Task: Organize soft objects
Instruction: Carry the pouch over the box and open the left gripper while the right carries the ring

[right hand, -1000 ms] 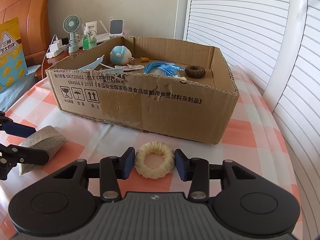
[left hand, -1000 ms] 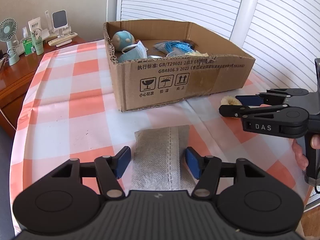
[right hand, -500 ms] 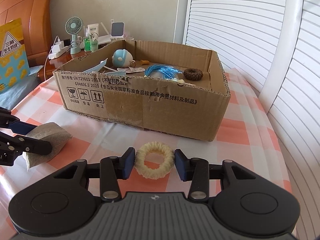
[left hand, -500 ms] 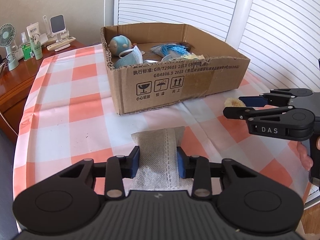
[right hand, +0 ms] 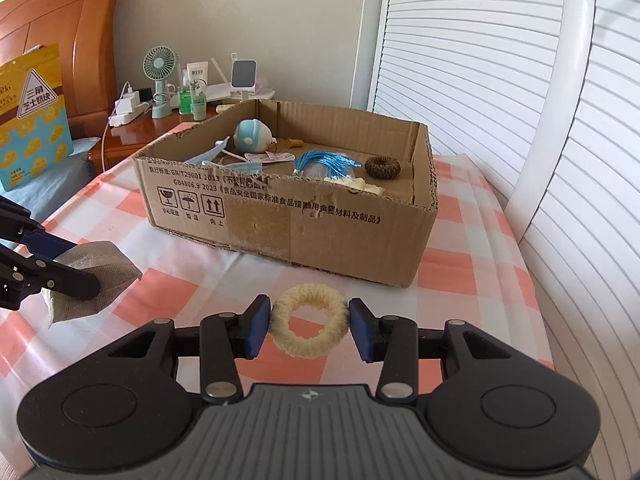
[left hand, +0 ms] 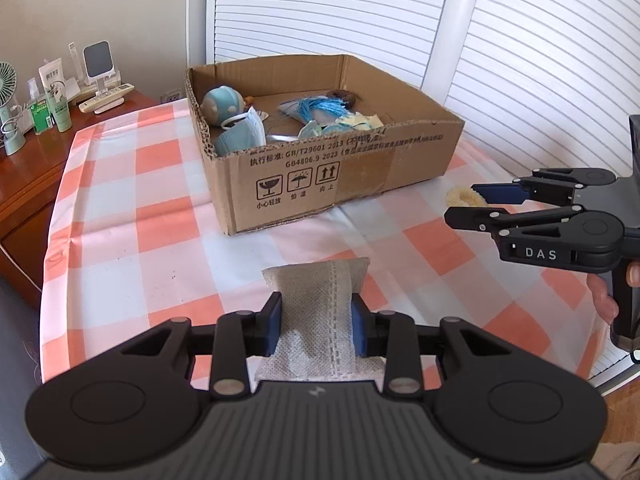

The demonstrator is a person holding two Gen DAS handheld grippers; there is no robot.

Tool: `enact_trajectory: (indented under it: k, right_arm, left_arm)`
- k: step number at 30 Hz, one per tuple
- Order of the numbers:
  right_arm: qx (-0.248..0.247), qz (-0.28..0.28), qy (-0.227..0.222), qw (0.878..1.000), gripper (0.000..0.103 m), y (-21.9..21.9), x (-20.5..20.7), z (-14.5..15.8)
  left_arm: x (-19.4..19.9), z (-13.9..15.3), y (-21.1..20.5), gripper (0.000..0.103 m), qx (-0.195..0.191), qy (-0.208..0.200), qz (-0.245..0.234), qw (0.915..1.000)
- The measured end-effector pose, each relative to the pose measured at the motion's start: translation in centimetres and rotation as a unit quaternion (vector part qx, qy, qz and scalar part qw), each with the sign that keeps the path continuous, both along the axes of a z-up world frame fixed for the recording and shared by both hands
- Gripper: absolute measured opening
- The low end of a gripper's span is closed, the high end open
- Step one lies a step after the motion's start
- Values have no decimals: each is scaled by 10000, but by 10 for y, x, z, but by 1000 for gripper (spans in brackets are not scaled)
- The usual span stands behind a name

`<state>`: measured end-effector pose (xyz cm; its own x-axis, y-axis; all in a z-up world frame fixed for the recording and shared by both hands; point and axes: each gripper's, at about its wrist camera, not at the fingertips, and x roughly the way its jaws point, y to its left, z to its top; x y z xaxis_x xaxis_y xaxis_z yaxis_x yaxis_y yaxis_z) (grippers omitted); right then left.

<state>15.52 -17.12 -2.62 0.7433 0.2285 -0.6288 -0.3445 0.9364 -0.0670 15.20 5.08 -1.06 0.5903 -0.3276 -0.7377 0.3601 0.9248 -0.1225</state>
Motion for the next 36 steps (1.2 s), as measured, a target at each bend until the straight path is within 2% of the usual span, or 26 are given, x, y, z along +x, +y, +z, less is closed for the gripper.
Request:
enact_trajectory:
  k: [5,9,18,22,26,28,29,30,32,34,36]
  right_arm:
    - [-86,193,-101,9997,48,-3,-9,14]
    - [-57,334,-194,9992,48,-6,-14,27]
    - [12,574,-349,9977,48,-6,-21,46]
    - [17,613,-413,9973,48,-8,-20,51]
    - [-2,616,-461,9970,48,-9,-16,53]
    - [-14,610,-481,9970,48,-9,-15,54]
    - [-16,605,-485,9970,48,-10,-14,54]
    - [-18,598,-487,9970,48,-10,-12,55]
    - [-27,584,-497,9970,48,-10,-10,55]
    - [-23,569,-503,9971,48,-10,-9,56]
    - [-30,552,-506,9972,48,-10,-7,56]
  left_arm:
    - [-2,21,1,32,-66,-23,-186,9998]
    - [2,46,-3,31,11,-280,-331,9991]
    - [48,89,-25,31,96,-891,-447,9950]
    - [84,93,-37,32,108,-960,-370,9946]
    - [119,88,-47,32,275,-1001,-214,9944]
    - [133,83,-48,35,245,-969,-143,9949]
    - [138,79,-48,47,206,-957,-97,9951]
    - [142,76,-48,71,180,-953,-51,9953]
    - [142,71,-47,97,187,-1073,107,9940]
    - [134,70,-41,98,132,-1348,341,9902]
    - [126,71,-35,100,2,-1274,347,9912]
